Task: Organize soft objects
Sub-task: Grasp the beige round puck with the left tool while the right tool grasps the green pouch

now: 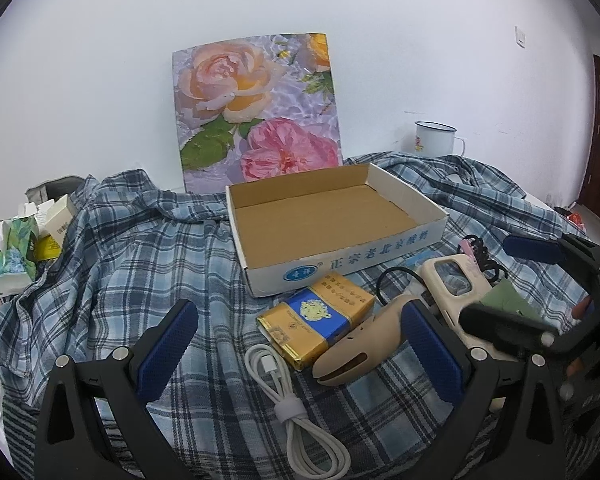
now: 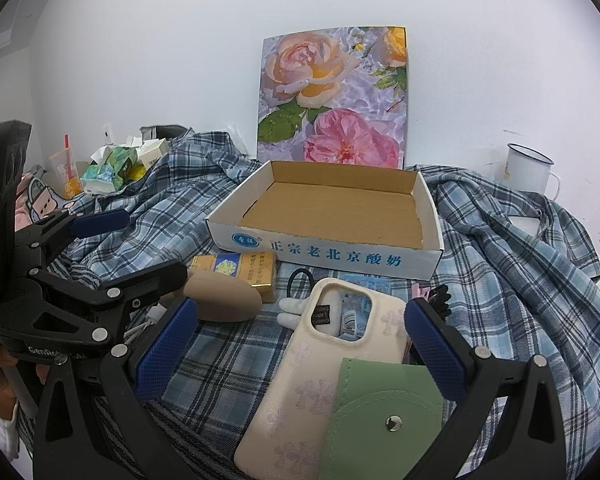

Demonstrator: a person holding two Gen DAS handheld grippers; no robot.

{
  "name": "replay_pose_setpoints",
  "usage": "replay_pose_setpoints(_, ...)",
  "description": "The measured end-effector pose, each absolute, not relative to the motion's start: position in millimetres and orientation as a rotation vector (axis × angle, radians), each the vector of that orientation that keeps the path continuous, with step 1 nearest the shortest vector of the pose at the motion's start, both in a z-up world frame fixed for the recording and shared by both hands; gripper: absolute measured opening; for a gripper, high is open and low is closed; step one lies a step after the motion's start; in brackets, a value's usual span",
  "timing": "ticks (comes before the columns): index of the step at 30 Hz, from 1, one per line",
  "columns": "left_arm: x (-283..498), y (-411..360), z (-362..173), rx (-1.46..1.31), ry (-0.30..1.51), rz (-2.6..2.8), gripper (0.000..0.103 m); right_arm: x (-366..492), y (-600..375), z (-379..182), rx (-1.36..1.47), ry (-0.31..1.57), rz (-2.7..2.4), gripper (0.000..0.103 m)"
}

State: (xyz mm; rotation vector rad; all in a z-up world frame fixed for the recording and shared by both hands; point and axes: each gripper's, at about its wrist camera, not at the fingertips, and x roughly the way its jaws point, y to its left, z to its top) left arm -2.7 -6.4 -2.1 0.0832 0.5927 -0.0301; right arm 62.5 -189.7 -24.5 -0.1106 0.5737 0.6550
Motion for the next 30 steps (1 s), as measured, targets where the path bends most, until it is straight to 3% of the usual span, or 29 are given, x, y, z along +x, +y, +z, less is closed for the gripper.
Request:
replay_pose_setpoints(8,0.7,-11.4,-5.5,0.081,0.625,-0.092,0.103,73.7,-216.2,-21.6,0.031,0.582,0.609,0.103)
replay_pose_setpoints(30,7.1,-16.5,-22.2,-0.041,0.828,-0.471,0.101,77.9,-217.9,-24.6,0.045,0.616,0.595,0.103)
